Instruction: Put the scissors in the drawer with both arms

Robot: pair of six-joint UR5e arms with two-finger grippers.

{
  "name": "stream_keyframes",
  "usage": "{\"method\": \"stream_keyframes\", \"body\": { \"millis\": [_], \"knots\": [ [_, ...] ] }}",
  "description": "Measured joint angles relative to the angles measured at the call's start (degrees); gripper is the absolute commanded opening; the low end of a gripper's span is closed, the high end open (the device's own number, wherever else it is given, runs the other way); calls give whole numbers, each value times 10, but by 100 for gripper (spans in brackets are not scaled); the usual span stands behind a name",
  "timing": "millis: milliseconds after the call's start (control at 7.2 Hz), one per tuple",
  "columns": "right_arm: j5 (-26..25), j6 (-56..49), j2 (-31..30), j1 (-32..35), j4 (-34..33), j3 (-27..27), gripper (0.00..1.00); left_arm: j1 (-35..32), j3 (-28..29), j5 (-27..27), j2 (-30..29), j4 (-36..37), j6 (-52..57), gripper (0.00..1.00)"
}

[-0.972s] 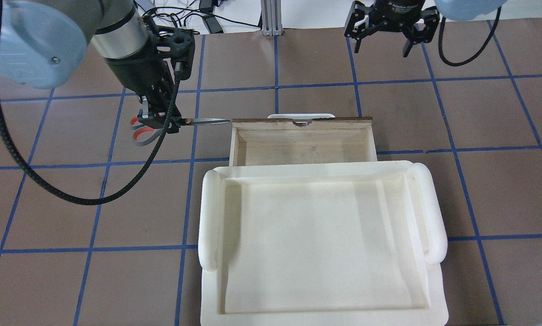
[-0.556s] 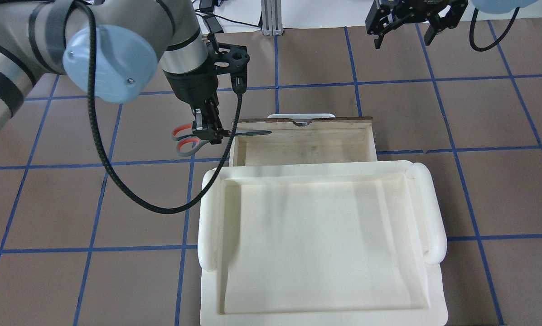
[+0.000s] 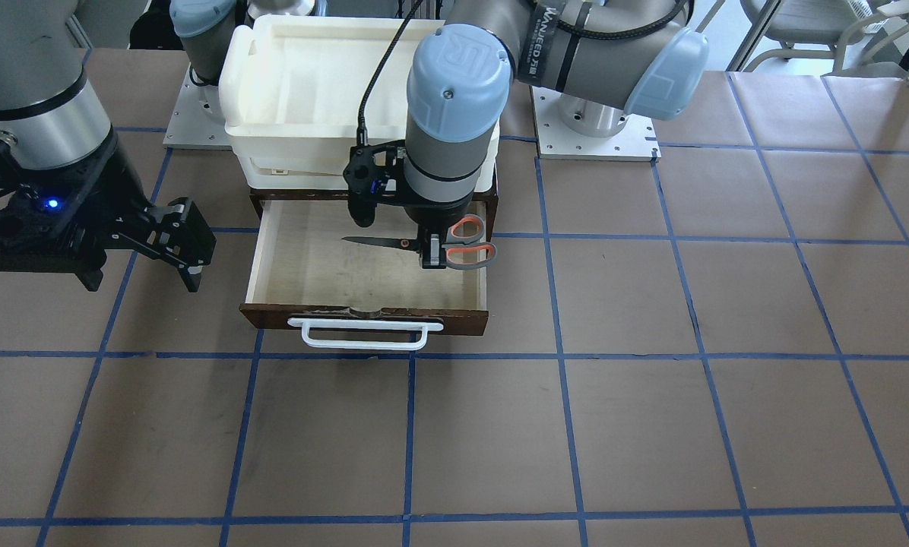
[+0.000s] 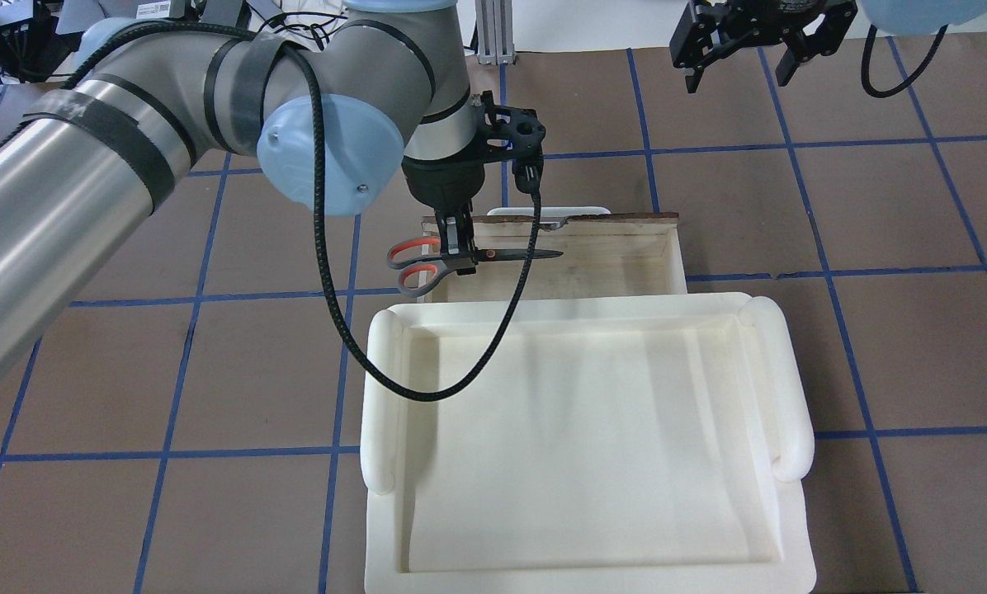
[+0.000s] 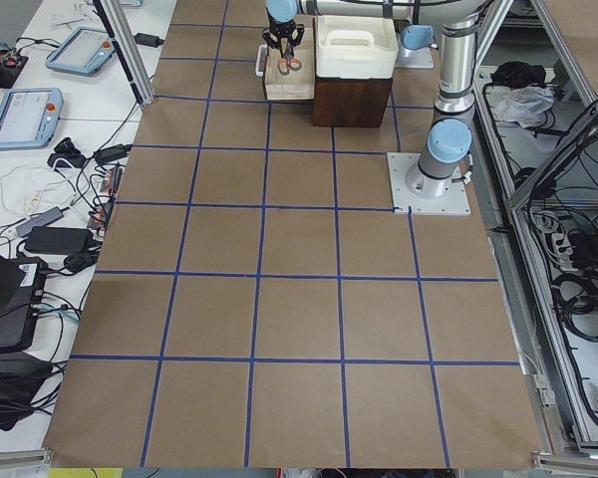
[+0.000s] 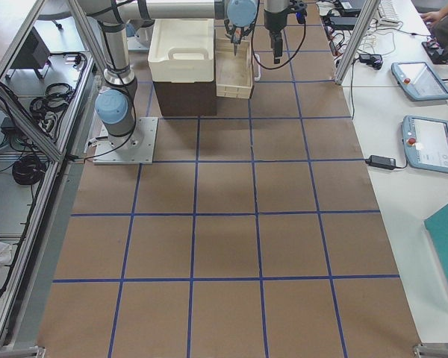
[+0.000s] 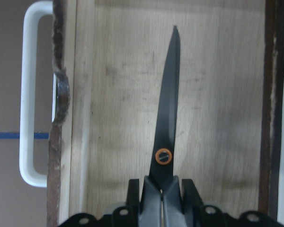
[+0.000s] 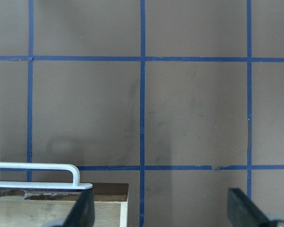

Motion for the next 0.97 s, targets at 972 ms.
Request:
{"method": "stream_keyframes", "body": {
  "millis": [972],
  "knots": [
    [1,-1,-10,-2,-16,36,100,-49,2,-3,-32,-3,-11,19]
  ]
}}
